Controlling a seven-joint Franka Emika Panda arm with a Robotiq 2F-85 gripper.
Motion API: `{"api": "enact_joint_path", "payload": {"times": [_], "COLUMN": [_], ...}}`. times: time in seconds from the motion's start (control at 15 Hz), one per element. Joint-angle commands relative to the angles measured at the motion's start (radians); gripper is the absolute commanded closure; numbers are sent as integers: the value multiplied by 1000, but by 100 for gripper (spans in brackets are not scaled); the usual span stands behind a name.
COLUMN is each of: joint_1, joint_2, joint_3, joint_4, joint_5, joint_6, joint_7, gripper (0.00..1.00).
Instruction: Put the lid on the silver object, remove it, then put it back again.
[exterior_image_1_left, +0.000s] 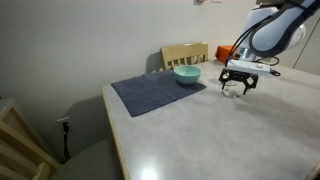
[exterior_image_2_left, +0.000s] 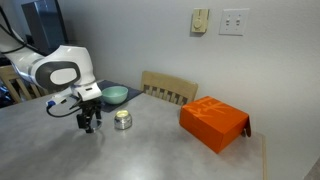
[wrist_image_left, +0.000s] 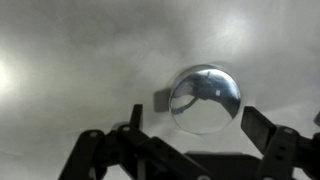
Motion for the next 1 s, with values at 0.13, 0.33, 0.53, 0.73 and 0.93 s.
{"api": "enact_joint_path", "payload": {"times": [0.13,0.33,0.53,0.73,0.93], "joint_1": [-30,-44,-51,-34,-22], "joint_2": [15,22,26,26,24], "joint_3": [31,49,60,45,36], "joint_4": [-6,2,6,8,15], "joint_5": [18,28,32,15,6], "joint_6": [-20,-25,-23,-13,-17], "joint_7": [-28,-47,-54,-38,-27], "gripper": [0,0,0,0,0]}}
